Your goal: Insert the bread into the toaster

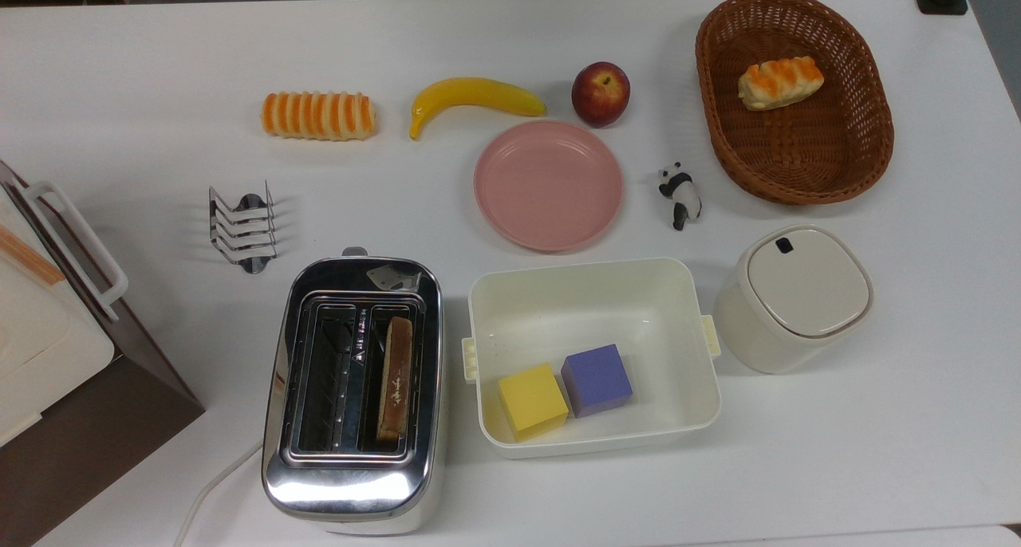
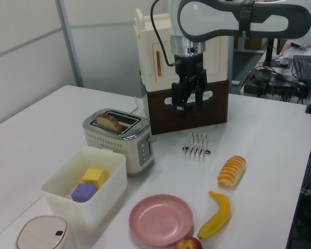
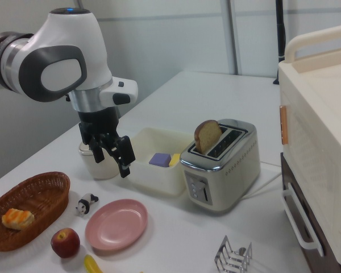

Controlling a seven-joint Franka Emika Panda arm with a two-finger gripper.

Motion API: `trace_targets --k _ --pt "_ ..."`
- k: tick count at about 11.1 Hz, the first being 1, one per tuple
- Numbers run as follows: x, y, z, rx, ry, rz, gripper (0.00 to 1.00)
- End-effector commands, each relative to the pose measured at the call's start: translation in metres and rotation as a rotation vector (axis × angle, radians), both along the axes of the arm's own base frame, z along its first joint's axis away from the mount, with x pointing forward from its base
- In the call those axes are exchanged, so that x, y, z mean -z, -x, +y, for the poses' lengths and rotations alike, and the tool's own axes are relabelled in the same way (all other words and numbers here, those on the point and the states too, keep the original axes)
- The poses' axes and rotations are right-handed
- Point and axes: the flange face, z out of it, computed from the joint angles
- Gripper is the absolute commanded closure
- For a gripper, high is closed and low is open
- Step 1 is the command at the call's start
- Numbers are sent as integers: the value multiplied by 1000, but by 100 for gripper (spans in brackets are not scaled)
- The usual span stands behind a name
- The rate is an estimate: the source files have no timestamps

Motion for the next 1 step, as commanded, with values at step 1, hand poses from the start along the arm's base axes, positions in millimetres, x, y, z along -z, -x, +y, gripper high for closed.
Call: trace_targets --k 1 --pt "2 9 -3 10 12 -8 0"
